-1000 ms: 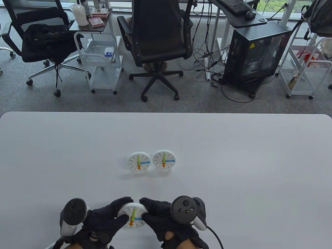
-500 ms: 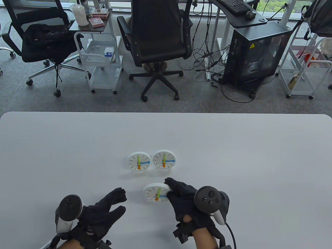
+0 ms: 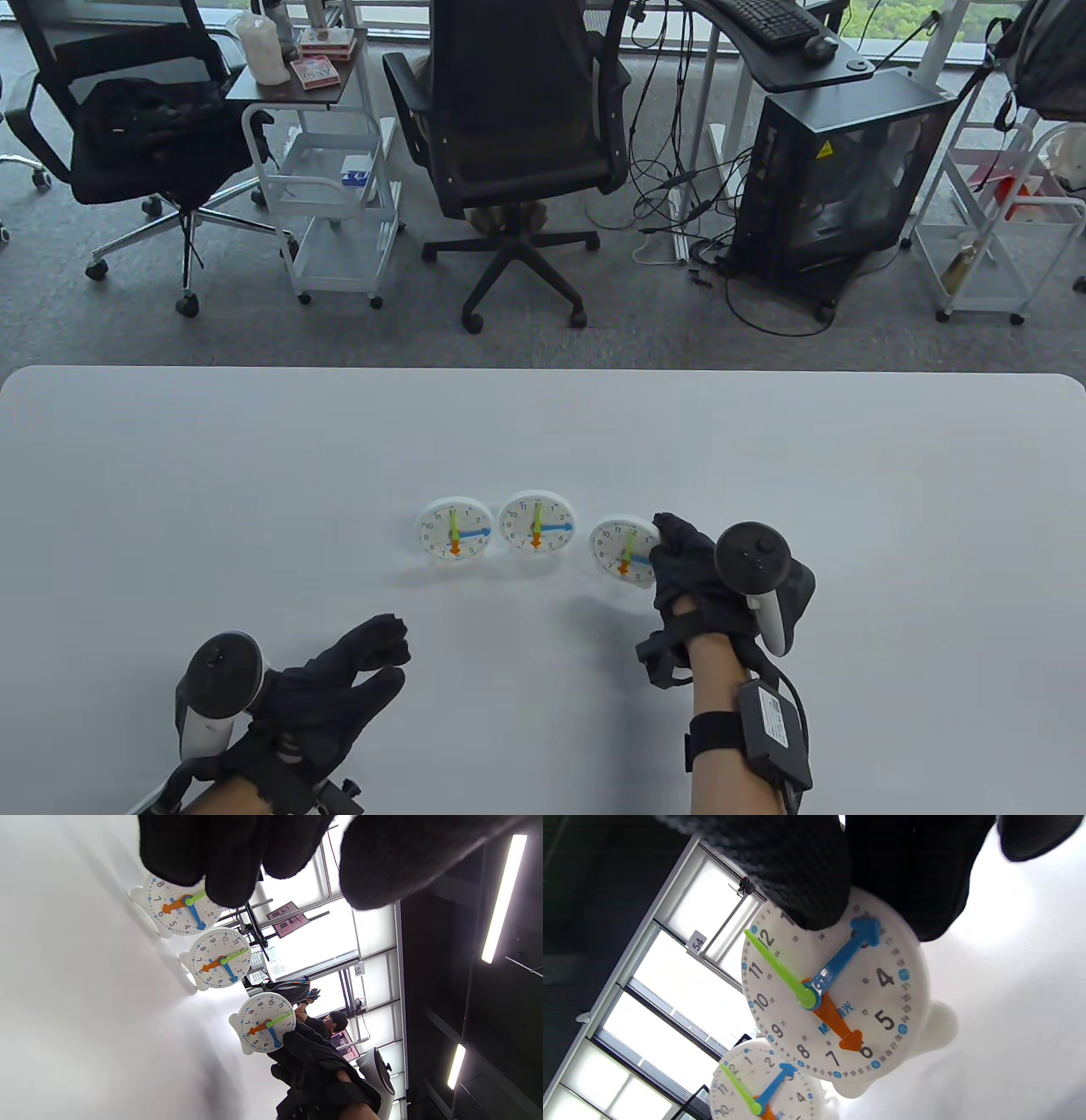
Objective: Turn clock hands to synchronize teaching clocks
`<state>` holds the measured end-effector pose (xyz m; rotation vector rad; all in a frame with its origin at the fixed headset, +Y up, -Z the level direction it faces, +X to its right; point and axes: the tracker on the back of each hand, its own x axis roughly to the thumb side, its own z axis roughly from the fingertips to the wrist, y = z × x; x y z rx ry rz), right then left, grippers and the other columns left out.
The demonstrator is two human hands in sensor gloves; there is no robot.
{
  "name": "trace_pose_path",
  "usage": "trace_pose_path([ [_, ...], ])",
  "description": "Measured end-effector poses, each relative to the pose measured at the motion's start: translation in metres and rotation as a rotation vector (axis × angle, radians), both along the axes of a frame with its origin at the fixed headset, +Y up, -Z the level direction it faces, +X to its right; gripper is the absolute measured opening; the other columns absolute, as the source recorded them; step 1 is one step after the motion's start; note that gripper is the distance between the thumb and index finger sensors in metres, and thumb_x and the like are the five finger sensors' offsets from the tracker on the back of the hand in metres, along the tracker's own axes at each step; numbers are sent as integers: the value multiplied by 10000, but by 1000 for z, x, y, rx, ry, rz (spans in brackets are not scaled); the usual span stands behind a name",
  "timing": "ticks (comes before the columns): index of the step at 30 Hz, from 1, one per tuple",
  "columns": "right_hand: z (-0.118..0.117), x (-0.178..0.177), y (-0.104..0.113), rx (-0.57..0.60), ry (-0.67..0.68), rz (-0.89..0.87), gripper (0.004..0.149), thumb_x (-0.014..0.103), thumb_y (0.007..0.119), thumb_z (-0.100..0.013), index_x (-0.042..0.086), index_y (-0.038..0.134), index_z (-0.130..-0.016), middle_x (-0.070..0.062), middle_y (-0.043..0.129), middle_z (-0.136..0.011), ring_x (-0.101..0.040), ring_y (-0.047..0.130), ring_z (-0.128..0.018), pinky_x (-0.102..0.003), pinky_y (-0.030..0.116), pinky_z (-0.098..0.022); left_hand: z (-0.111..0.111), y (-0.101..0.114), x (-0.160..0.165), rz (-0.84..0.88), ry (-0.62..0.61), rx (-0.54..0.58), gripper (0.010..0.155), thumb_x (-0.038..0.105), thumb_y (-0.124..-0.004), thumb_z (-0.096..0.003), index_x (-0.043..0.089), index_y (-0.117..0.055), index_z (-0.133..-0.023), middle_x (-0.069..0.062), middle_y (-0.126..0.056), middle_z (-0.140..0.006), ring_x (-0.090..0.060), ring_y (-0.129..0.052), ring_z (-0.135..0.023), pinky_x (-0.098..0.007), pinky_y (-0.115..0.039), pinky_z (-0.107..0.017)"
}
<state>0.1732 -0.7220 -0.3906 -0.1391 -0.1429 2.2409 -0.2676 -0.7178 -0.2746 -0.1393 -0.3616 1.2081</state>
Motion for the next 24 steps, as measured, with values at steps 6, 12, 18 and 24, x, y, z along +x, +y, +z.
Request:
trace_pose_path([
  [6, -17, -2, -10, -25, 3, 25, 495, 209, 852, -463, 57, 809, -933, -156, 854, -842, -442, 899, -718, -736, 605, -548, 0, 0, 1, 3, -1, -10, 689, 527, -829, -511, 146, -624, -1047, -193, -835, -997, -533, -779, -877, -740, -473, -609],
  [12, -25, -3, -17, -47, 2, 13, 494, 206, 847, -469, 60, 803, -939, -152, 848, -852, -448, 894, -726, -738, 599, -552, 0, 1, 1, -4, 3, -21, 691, 532, -826, -511, 143, -625, -1046, -192, -844, -987, -532, -789, -866, -738, -478, -608],
  [18, -29, -6, -23, -58, 1, -20, 499, 210, 836, -476, 65, 788, -951, -152, 841, -869, -462, 885, -739, -742, 593, -553, 0, 0, 1, -3, -2, -35, 690, 536, -823, -512, 140, -631, -1043, -190, -861, -972, -528, -808, -850, -737, -489, -606],
  [24, -22, -3, -21, -21, -13, 2, 656, 304, 822, -487, -3, 616, -1028, -218, 710, -965, -527, 794, -809, -743, 566, -552, -1, 1, 1, -4, -1, -37, 706, 542, -834, -507, 140, -621, -1047, -191, -852, -981, -529, -799, -859, -738, -489, -607],
])
